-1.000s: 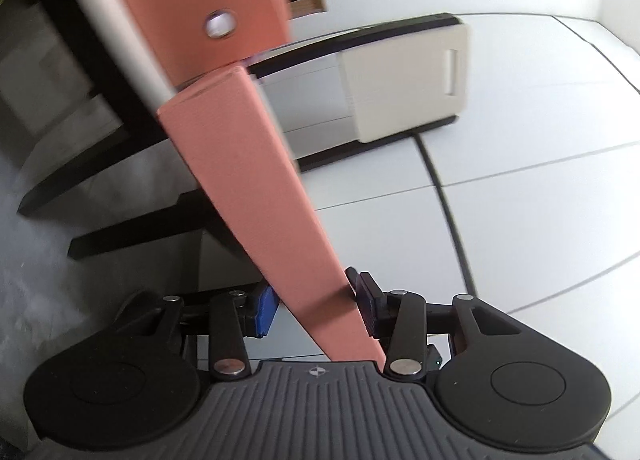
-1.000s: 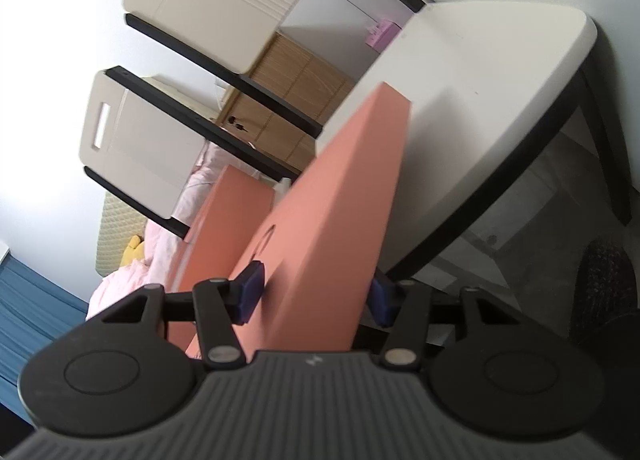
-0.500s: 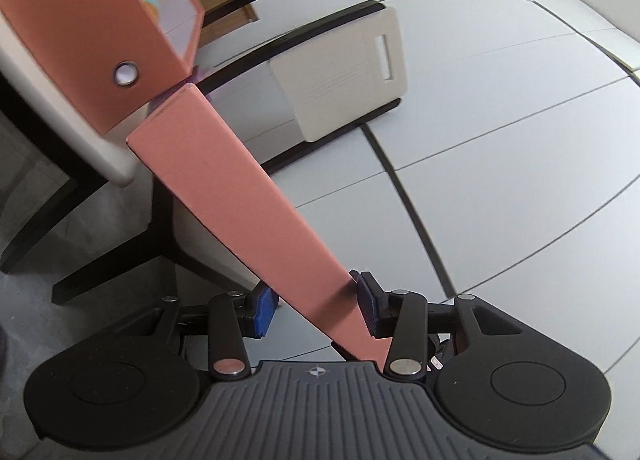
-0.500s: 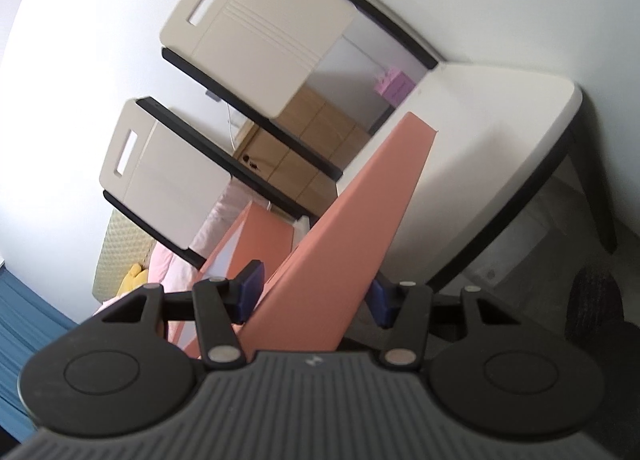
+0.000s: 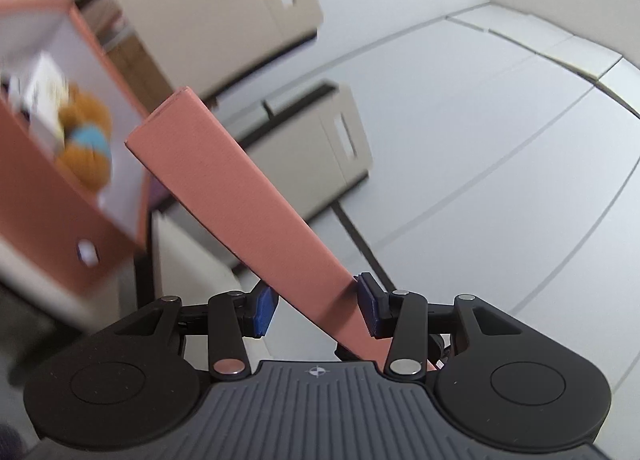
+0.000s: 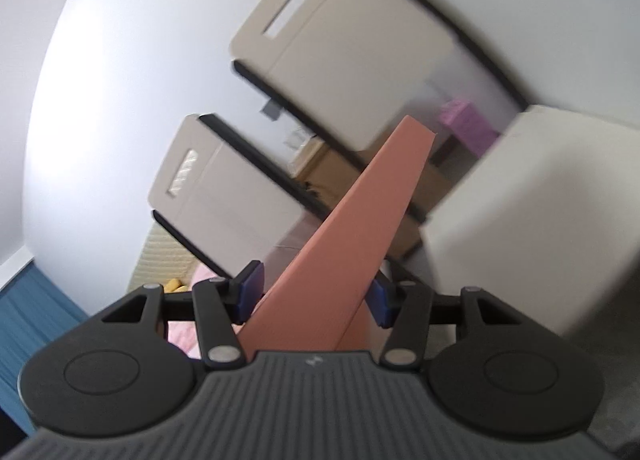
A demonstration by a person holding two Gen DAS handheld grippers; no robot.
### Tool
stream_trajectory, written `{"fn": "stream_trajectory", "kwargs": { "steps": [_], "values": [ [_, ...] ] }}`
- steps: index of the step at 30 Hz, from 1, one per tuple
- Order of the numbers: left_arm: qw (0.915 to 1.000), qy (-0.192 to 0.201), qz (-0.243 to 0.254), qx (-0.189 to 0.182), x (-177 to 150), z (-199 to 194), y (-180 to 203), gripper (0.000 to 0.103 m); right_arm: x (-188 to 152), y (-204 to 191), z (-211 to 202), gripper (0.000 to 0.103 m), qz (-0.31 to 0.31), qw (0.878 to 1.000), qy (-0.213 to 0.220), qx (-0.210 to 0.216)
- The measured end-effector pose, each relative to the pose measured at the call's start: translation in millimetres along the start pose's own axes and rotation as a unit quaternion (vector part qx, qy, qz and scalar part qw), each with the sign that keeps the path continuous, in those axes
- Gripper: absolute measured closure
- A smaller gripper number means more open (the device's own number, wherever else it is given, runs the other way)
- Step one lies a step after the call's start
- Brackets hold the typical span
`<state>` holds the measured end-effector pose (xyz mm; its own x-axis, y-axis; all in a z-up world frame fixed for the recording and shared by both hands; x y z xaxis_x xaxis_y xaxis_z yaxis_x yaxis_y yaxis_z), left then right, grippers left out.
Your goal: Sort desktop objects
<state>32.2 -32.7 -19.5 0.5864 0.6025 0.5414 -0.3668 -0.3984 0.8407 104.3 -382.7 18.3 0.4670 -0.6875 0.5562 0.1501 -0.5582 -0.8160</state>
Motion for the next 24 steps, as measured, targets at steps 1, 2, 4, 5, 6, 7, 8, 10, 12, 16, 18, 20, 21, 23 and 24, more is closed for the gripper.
{"fn": "stream_trajectory", "kwargs": {
  "steps": [1,2,4,5,6,7,8,10,12,16,18,20,21,23,24],
  "values": [
    [0.9999,0.011,0.004,0.005,11,-1,-3,0.055,1,-8,16,0.048,-0.002,1.000,-0.004,0.010],
    [0.9997,0.022,0.007,0.011,23,-4,-7,0.055,1,-15,32,0.048,-0.005,1.000,-0.008,0.020],
    [0.9986,0.045,0.011,0.025,44,-11,-18,0.055,-3,-29,68,0.048,-0.007,0.999,-0.020,0.041],
    [0.9979,0.055,0.013,0.032,55,-14,-24,0.055,-7,-35,87,0.048,-0.009,0.998,-0.028,0.050],
    [0.9971,0.063,0.015,0.040,65,-17,-31,0.055,-10,-41,105,0.048,-0.010,0.998,-0.035,0.059],
    [0.9960,0.073,0.018,0.048,75,-20,-38,0.055,-14,-46,125,0.048,-0.011,0.997,-0.044,0.066],
    [0.9947,0.083,0.021,0.056,85,-23,-45,0.055,-19,-50,146,0.048,-0.011,0.996,-0.054,0.072],
    [0.9922,0.099,0.025,0.071,103,-26,-62,0.055,-29,-57,186,0.048,-0.012,0.994,-0.073,0.084],
    [0.9903,0.108,0.021,0.086,117,-25,-79,0.055,-40,-61,222,0.048,-0.014,0.992,-0.091,0.091],
    [0.9875,0.110,0.005,0.112,132,-18,-112,0.054,-58,-55,277,0.048,-0.017,0.988,-0.117,0.096],
    [0.9874,0.102,-0.006,0.121,133,-14,-126,0.054,-65,-46,296,0.048,-0.018,0.988,-0.124,0.095],
    [0.9891,0.088,-0.014,0.118,132,-10,-135,0.054,-71,-35,308,0.048,-0.015,0.987,-0.131,0.094],
    [0.9898,0.079,-0.011,0.118,130,-8,-136,0.054,-74,-29,311,0.048,-0.009,0.986,-0.130,0.100],
    [0.9899,0.064,0.002,0.126,126,-5,-135,0.054,-75,-18,313,0.048,0.002,0.986,-0.126,0.108],
    [0.9894,0.057,0.011,0.133,124,-3,-134,0.054,-75,-13,314,0.048,0.007,0.986,-0.127,0.110]
  ]
}}
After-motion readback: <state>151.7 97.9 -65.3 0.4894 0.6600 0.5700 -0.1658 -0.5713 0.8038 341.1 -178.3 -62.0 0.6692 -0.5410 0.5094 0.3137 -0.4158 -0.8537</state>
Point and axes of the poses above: each gripper's, at about its wrist camera, not at the fingertips, and z roughly the way its jaws point, y to its right, x to its top, the point moved 9 cm from there along z, roughly the way its jaws point, and after that the axes turned 2 degrees about x, right-handed, at the moved point
